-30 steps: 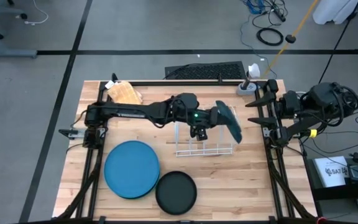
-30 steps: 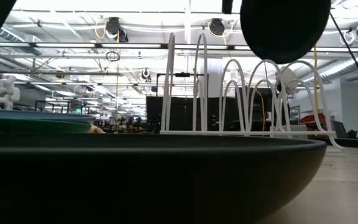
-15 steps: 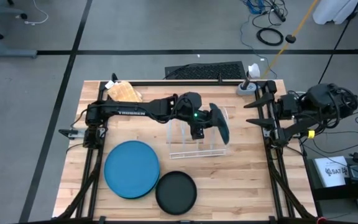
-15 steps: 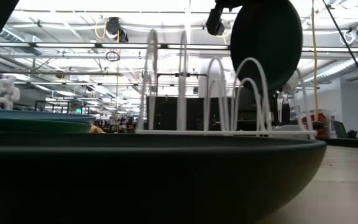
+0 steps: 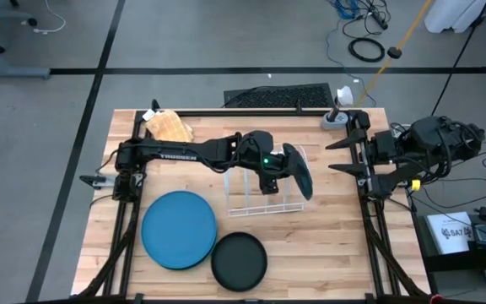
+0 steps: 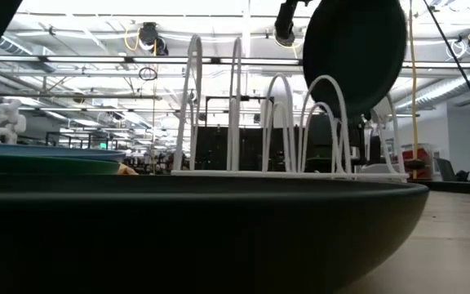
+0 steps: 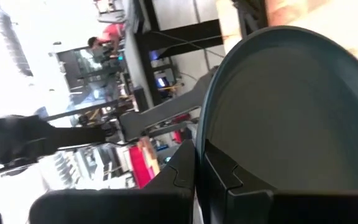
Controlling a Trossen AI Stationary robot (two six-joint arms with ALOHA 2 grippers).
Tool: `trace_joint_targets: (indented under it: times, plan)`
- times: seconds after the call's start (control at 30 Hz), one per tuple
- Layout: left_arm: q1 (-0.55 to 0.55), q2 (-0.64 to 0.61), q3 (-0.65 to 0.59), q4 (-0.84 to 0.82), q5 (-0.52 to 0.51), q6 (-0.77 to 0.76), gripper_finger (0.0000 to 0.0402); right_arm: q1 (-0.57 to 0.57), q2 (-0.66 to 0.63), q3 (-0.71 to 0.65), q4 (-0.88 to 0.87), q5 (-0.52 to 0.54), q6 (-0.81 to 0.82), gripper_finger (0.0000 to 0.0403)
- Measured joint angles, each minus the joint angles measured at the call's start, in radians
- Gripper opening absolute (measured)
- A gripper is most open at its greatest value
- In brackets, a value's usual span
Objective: Sort dishes
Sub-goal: Put the dark green plate into the dish rack
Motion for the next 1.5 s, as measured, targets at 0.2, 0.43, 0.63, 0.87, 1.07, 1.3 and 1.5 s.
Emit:
trace_joint_targets:
  times: [0.2, 0.43, 0.63, 0.87, 1.07, 1.3, 1.5]
  plan:
    - [0.001, -0.005, 0.000, -0.001, -0.008, -0.002, 0.0011, 0.000, 0.000, 0.000, -0.004, 0.000, 0.000, 0.0199]
    - [0.000, -0.005, 0.000, -0.001, -0.007, -0.003, 0.0011, 0.000, 0.000, 0.000, -0.007, 0.000, 0.000, 0.0199]
    - [0.000, -0.005, 0.000, 0.000, -0.007, -0.003, 0.0011, 0.000, 0.000, 0.000, -0.008, 0.000, -0.001, 0.0199]
    - [0.000, -0.005, 0.000, 0.000, -0.007, -0.004, 0.0011, 0.000, 0.000, 0.000, -0.008, 0.000, -0.002, 0.0199]
    - [0.000, -0.005, 0.000, -0.001, -0.006, -0.031, 0.0011, 0.000, 0.000, 0.000, -0.008, 0.000, 0.000, 0.0199]
    - [0.000, -0.005, 0.000, -0.001, -0.005, -0.053, 0.0011, 0.000, 0.000, 0.000, -0.009, 0.000, 0.000, 0.0199]
    - [0.000, -0.005, 0.000, 0.007, -0.036, -0.041, 0.0011, 0.000, 0.000, 0.000, -0.010, 0.000, 0.000, 0.0199]
